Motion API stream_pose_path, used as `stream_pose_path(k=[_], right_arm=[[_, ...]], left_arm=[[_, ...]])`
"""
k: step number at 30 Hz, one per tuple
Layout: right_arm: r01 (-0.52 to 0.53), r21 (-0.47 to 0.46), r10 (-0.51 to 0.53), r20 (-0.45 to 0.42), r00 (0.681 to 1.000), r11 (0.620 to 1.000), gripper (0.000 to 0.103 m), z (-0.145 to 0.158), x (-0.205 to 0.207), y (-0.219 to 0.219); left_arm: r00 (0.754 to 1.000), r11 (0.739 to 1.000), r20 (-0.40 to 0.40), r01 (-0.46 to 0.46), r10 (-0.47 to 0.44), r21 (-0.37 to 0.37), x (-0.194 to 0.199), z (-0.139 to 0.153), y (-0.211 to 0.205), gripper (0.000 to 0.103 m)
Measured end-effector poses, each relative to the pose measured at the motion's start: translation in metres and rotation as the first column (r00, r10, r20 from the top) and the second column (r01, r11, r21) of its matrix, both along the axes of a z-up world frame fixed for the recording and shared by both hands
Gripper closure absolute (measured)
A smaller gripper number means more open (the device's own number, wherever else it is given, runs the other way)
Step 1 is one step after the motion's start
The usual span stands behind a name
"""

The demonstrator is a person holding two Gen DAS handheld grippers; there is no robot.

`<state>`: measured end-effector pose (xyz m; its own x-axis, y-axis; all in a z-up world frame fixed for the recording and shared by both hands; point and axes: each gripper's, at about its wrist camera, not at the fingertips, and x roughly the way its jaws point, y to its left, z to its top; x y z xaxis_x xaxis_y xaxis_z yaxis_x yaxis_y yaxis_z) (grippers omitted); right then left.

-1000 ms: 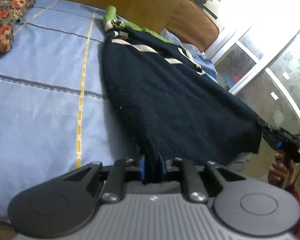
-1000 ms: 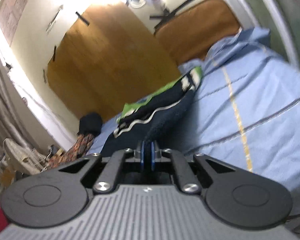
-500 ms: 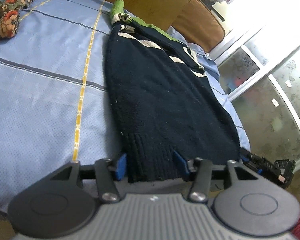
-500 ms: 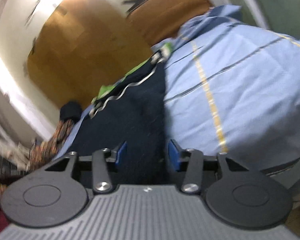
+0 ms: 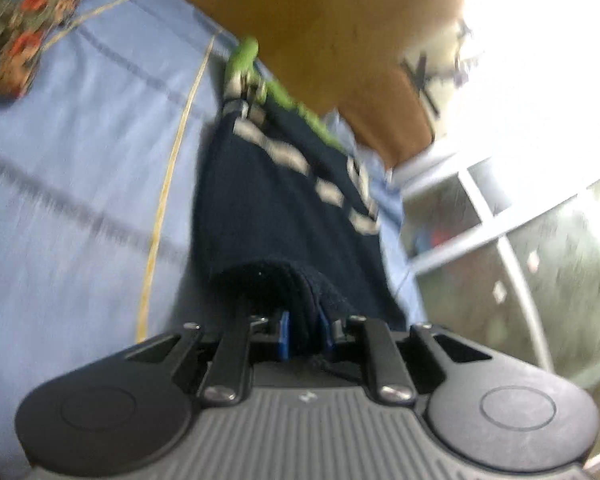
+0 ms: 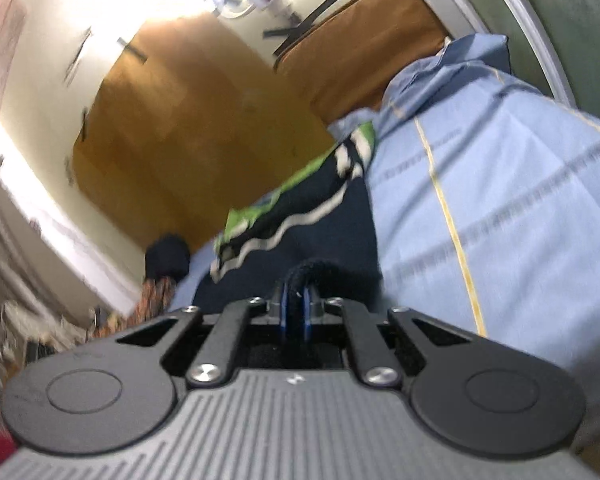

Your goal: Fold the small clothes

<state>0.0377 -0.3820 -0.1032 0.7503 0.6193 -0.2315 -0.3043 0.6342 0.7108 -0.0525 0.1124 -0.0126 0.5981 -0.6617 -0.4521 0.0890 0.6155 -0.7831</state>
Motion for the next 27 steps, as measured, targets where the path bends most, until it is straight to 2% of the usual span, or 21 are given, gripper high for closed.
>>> stream_pose_path(k=[2, 3, 4, 5, 6, 7, 8, 9, 10, 13, 15, 16, 18, 19, 20, 21, 22, 27], right_arm=[[0.051, 0.057, -0.049, -0.048, 0.998, 0.997, 0.087, 0.003, 0.038, -0.001], [0.091, 0.093, -0.085, -0.071, 0.994, 0.992, 0.084, 0.001, 0.058, -0.002], [0.136, 0.119, -0.126, -0.087, 0.988, 0.983, 0.059, -0.002, 0.077, 0.0], [0.162, 0.111, -0.153, -0.086, 0.984, 0.98, 0.041, -0.004, 0.096, 0.004], [0.199, 0.065, -0.192, -0.095, 0.977, 0.978, 0.041, -0.006, 0.109, 0.007], [0.242, 0.028, -0.237, -0.118, 0.964, 0.97, 0.041, -0.008, 0.114, 0.009], [0.236, 0.03, -0.231, -0.116, 0.966, 0.971, 0.041, -0.01, 0.113, 0.009], [0.197, 0.044, -0.193, -0.087, 0.977, 0.979, 0.041, -0.011, 0.107, 0.009], [0.173, 0.033, -0.171, -0.061, 0.983, 0.984, 0.041, -0.014, 0.101, 0.006], [0.205, -0.104, -0.205, 0.009, 0.979, 0.973, 0.041, -0.016, 0.08, 0.016], [0.215, -0.153, -0.214, 0.025, 0.977, 0.965, 0.041, -0.02, 0.074, 0.023], [0.212, -0.161, -0.211, 0.023, 0.977, 0.964, 0.041, -0.022, 0.074, 0.026], [0.219, -0.186, -0.223, 0.001, 0.975, 0.958, 0.041, -0.031, 0.079, 0.034], [0.233, -0.196, -0.233, 0.024, 0.972, 0.953, 0.041, -0.033, 0.079, 0.037], [0.237, -0.219, -0.236, 0.032, 0.971, 0.946, 0.042, -0.031, 0.078, 0.042], [0.24, -0.245, -0.237, 0.041, 0.971, 0.939, 0.041, -0.03, 0.078, 0.045], [0.247, -0.264, -0.242, 0.051, 0.969, 0.933, 0.041, -0.031, 0.078, 0.049], [0.268, -0.382, -0.248, 0.101, 0.963, 0.885, 0.039, -0.029, 0.077, 0.069]], left_arm=[[0.996, 0.996, -0.004, -0.091, 0.091, -0.022, 0.035, 0.002, 0.004, 0.083], [0.986, 0.986, -0.007, -0.164, 0.164, -0.017, 0.053, 0.001, 0.007, 0.073], [0.976, 0.976, -0.004, -0.218, 0.218, 0.011, 0.07, -0.002, 0.009, 0.065], [0.963, 0.961, -0.01, -0.267, 0.268, 0.066, 0.084, -0.004, 0.009, 0.065], [0.949, 0.943, -0.025, -0.31, 0.315, 0.119, 0.091, -0.006, 0.009, 0.066], [0.942, 0.935, -0.027, -0.327, 0.334, 0.141, 0.09, -0.008, 0.008, 0.063], [0.949, 0.94, -0.002, -0.312, 0.316, 0.139, 0.087, -0.009, 0.007, 0.06], [0.956, 0.942, 0.031, -0.294, 0.293, 0.159, 0.081, -0.01, 0.005, 0.05], [0.954, 0.928, 0.057, -0.298, 0.293, 0.221, 0.075, -0.01, 0.001, 0.046], [0.952, 0.844, 0.133, -0.305, 0.275, 0.441, 0.067, -0.012, -0.018, 0.046], [0.955, 0.794, 0.187, -0.295, 0.23, 0.532, 0.066, -0.014, -0.034, 0.043], [0.955, 0.757, 0.212, -0.294, 0.208, 0.583, 0.066, -0.015, -0.044, 0.041], [0.954, 0.692, 0.244, -0.296, 0.176, 0.658, 0.066, -0.019, -0.054, 0.038], [0.951, 0.661, 0.262, -0.305, 0.166, 0.685, 0.065, -0.02, -0.059, 0.032], [0.945, 0.634, 0.281, -0.322, 0.168, 0.704, 0.063, -0.021, -0.062, 0.029], [0.941, 0.618, 0.293, -0.333, 0.169, 0.713, 0.061, -0.022, -0.065, 0.026], [0.939, 0.614, 0.3, -0.339, 0.169, 0.713, 0.06, -0.023, -0.065, 0.025], [0.938, 0.634, 0.296, -0.341, 0.181, 0.694, 0.06, -0.024, -0.06, 0.024]])
